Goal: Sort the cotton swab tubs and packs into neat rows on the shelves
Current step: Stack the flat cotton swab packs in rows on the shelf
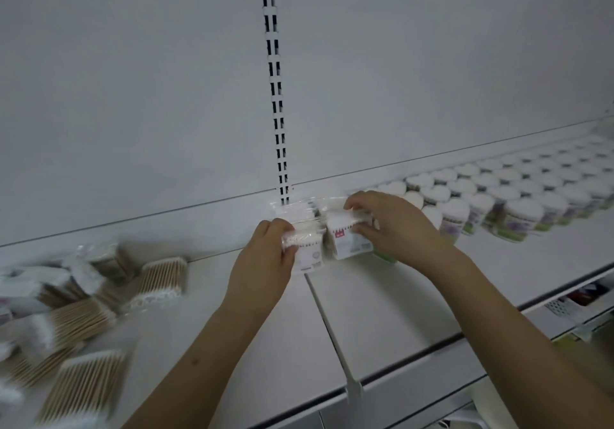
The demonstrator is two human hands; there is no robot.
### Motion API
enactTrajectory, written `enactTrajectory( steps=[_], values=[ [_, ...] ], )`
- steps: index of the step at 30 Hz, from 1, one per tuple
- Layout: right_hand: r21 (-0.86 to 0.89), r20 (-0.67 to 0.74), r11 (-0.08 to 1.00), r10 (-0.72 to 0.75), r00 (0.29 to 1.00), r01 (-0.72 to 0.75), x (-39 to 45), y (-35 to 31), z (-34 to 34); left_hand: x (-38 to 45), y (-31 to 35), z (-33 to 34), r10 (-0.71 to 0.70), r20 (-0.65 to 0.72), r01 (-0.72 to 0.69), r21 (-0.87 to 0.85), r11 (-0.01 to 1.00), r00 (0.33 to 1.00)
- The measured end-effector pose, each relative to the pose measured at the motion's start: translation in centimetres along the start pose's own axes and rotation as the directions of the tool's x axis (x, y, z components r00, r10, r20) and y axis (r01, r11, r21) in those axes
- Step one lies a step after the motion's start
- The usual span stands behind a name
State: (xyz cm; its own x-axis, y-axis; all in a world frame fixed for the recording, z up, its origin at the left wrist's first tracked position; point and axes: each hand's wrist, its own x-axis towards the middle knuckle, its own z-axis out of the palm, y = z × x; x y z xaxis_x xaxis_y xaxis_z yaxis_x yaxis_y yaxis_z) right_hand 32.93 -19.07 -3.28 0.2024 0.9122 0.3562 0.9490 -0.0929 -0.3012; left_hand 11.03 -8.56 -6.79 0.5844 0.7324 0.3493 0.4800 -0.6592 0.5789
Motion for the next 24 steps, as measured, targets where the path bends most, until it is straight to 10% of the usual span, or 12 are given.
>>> enactTrajectory(
  steps=[14, 24],
  values=[
    [-0.058, -0.052, 0.995, -0.083, 0.995, 0.08, 1.3, 3.0, 2.2, 0.4, 0.3, 2.7, -0.21, -0.069, 0.196, -0.17, 0.966, 0.975],
    [0.112, -0.256, 0.976, -0.152, 0.955, 0.185, 4.0, -5.4, 1.0, -5.0, -3.6, -4.7, -0.118, -0.092, 0.12, 0.019, 0.993, 0.989]
  ],
)
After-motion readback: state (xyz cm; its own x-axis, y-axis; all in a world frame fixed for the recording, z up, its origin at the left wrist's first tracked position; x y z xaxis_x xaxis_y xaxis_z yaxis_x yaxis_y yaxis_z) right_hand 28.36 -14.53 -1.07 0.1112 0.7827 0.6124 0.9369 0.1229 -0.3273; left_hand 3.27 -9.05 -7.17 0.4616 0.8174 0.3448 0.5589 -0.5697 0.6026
